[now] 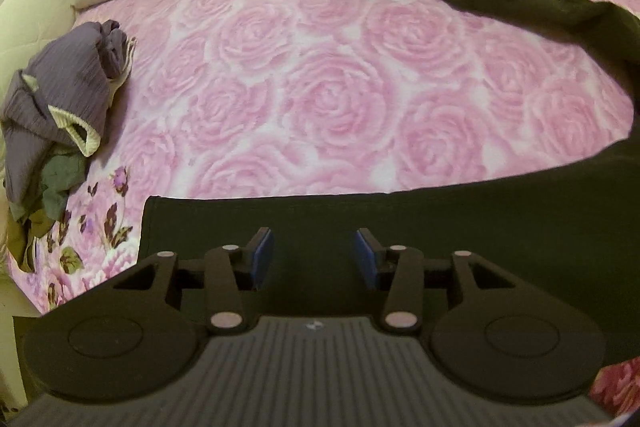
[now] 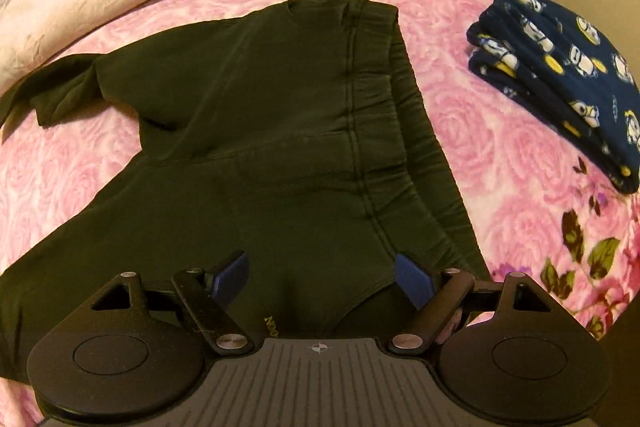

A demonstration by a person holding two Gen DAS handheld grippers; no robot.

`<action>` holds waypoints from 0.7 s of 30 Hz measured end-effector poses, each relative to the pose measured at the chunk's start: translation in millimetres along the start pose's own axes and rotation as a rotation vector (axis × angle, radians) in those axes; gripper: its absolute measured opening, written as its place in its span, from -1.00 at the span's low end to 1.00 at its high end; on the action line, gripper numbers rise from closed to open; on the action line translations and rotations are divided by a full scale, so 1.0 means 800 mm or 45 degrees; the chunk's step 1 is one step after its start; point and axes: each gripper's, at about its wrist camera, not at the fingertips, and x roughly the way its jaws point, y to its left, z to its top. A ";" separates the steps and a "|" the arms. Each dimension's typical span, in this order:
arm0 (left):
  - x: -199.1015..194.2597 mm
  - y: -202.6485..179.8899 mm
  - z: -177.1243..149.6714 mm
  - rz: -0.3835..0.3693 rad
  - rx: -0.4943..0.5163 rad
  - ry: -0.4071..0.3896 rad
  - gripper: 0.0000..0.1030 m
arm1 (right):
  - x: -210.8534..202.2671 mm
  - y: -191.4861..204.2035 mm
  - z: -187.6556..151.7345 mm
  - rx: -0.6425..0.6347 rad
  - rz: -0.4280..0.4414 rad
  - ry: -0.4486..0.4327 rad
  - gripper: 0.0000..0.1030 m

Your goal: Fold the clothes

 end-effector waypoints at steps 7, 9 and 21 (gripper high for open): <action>-0.011 -0.015 -0.011 -0.017 0.062 0.028 -0.19 | -0.009 0.003 0.002 -0.059 0.019 0.013 0.61; -0.011 -0.022 -0.015 -0.029 0.078 0.044 -0.19 | -0.010 0.011 -0.004 -0.083 0.046 0.037 0.61; -0.017 -0.059 -0.011 -0.108 0.168 0.040 -0.19 | -0.003 0.032 -0.013 -0.077 0.102 0.074 0.61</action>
